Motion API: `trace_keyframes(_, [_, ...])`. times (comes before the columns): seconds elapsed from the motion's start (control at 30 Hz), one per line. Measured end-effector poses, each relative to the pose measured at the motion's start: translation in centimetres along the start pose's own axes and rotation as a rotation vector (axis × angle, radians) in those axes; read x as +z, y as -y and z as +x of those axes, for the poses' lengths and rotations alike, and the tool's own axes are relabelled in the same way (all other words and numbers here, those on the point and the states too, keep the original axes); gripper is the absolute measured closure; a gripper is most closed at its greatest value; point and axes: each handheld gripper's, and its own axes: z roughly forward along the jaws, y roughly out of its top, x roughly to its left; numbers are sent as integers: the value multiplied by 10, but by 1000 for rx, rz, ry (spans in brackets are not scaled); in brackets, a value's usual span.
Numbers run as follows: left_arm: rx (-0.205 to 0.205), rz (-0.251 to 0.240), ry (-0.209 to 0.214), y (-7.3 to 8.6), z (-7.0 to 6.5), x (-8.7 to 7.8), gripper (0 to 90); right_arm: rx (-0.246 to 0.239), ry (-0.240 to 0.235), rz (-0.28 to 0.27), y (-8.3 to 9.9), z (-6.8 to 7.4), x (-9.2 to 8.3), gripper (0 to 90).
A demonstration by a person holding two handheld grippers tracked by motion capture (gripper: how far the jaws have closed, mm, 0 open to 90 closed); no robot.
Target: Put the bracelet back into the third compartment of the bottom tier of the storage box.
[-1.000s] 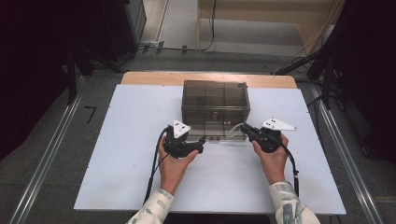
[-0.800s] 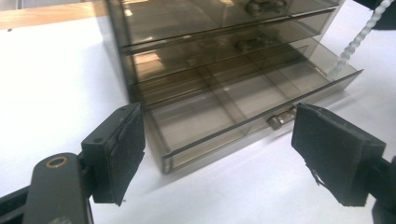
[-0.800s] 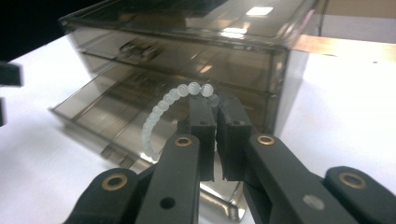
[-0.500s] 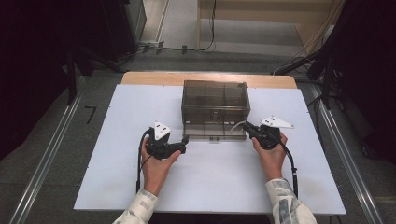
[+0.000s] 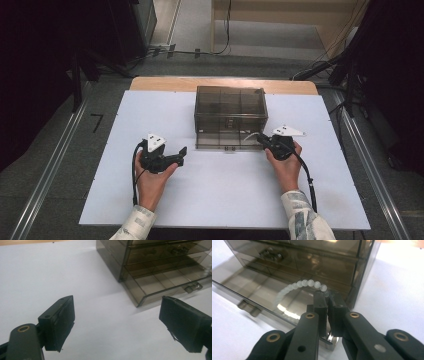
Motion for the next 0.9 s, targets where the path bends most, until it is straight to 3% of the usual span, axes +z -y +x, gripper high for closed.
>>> trace_keyframes(0.17, [1, -2, -9, 1, 10, -8, 137, -3, -2, -8, 0, 0, 2, 806])
trace_keyframes(0.5, [-9, 7, -48, 9, 33, -22, 131, -2, -27, -34, 0, 2, 2, 583])
trace_keyframes(0.77, [-38, 37, -90, 19, 50, -26, 134, 0, -64, -32, -4, -7, -23, 419])
trace_keyframes(0.9, [-46, 33, -108, 20, 54, -28, 129, -11, -72, -33, -3, -12, -37, 380])
